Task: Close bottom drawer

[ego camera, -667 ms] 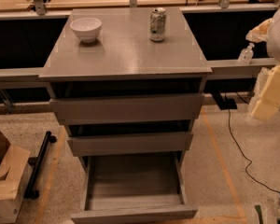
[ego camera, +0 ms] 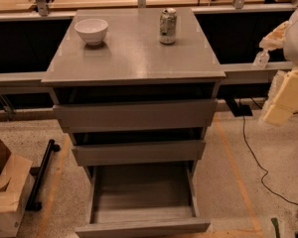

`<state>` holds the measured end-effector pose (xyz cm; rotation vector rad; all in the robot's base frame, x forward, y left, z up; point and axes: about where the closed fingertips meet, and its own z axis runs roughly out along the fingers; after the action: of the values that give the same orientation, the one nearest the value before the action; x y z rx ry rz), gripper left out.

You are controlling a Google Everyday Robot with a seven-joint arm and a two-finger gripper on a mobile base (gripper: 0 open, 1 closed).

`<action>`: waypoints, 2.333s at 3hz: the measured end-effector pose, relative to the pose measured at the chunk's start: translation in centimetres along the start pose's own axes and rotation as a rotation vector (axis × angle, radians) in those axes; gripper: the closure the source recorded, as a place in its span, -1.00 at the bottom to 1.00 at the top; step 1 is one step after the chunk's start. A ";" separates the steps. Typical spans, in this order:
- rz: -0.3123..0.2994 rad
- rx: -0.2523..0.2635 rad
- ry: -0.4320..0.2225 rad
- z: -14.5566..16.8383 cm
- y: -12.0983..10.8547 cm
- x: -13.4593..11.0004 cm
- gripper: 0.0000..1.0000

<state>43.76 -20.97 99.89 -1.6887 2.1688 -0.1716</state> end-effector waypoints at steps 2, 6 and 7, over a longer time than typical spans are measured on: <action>-0.065 -0.067 0.045 7.7 0.7 4.3 0.21; -0.024 -0.282 0.089 21.7 6.9 10.1 1.00; 0.007 -0.407 0.085 30.8 11.2 12.1 1.00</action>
Offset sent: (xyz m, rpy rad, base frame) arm 0.0238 -0.0548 -0.1562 -0.0964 0.1307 0.1030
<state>42.59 -25.26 65.23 -1.9141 2.3939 0.2205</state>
